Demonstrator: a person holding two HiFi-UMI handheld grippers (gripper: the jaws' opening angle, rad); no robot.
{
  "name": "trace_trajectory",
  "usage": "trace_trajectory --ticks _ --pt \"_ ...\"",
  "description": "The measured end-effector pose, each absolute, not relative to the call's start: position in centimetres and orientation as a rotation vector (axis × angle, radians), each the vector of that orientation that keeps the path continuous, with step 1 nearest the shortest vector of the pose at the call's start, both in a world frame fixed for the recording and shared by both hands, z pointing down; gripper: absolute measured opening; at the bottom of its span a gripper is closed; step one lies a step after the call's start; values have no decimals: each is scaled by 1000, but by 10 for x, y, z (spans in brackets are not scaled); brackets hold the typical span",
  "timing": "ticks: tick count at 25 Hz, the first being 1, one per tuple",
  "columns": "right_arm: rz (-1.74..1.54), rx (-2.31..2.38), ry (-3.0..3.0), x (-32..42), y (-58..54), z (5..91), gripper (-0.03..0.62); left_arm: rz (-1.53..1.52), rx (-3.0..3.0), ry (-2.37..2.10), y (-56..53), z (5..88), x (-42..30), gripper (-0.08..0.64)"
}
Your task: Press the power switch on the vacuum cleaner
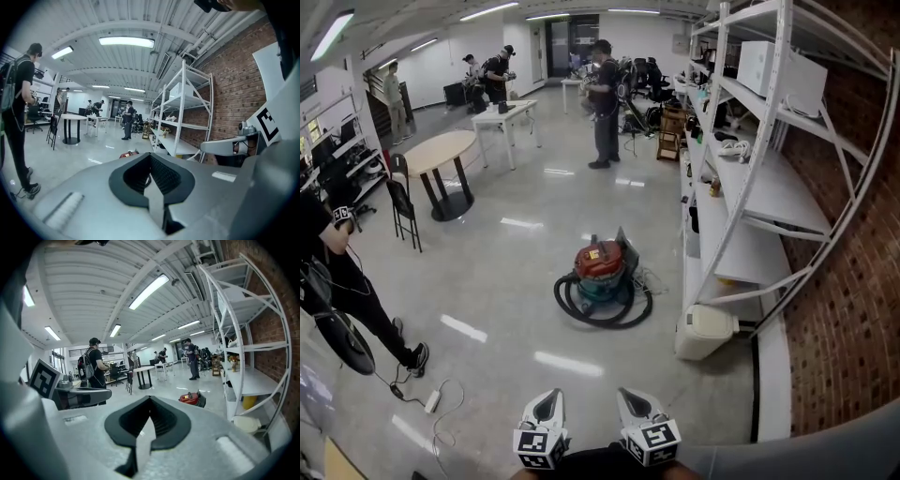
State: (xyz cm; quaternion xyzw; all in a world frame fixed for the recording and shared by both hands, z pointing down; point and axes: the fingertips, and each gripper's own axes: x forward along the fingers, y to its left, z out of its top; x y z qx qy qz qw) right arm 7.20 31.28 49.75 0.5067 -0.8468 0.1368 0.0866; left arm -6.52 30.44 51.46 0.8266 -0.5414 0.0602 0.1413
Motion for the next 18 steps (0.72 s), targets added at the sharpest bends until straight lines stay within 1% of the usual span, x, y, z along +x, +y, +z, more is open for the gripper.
trace_trajectory --ticks 10,18 --pt "411 1547 -2540 120 316 498 -8 206 2421 -1580 308 509 -22 15" --pt "458 1562 -2508 134 311 508 -8 236 2426 -1532 299 518 -3 15"
